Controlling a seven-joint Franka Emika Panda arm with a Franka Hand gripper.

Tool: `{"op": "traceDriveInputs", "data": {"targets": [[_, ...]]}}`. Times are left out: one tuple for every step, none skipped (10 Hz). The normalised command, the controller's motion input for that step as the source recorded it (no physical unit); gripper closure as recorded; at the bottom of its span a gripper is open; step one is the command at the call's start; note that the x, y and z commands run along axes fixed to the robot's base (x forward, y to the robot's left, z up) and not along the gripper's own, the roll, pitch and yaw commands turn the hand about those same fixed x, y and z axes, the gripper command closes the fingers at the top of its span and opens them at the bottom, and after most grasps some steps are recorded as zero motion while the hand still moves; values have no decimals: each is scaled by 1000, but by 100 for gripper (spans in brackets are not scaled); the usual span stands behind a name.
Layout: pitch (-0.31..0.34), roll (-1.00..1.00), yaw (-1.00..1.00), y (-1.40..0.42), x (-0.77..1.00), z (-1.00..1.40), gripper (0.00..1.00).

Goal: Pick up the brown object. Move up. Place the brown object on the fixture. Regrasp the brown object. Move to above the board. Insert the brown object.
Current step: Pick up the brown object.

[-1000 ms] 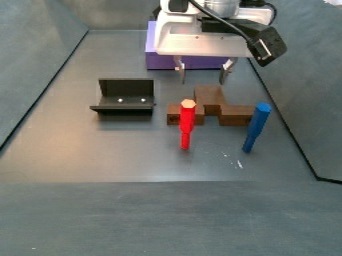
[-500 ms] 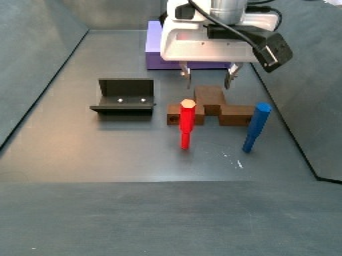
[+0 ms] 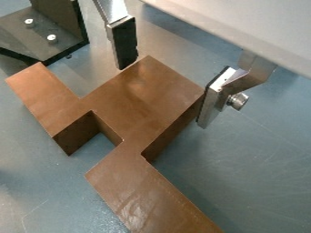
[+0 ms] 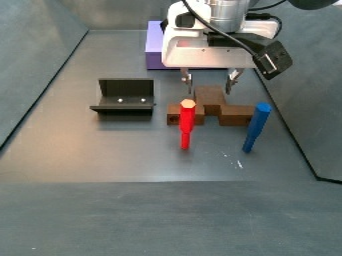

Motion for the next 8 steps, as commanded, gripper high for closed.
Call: {"op": "traceDriveInputs", "data": {"targets": [[-19, 0, 0, 0, 0, -160, 0], [-23, 0, 0, 0, 0, -180, 0], [-7, 0, 0, 0, 0, -137, 0], [-4, 0, 0, 0, 0, -154, 0], [-19, 0, 0, 0, 0, -209, 0], [-27, 0, 0, 0, 0, -231, 0], [0, 0, 0, 0, 0, 0, 0], [0, 0, 0, 0, 0, 0, 100]]}}
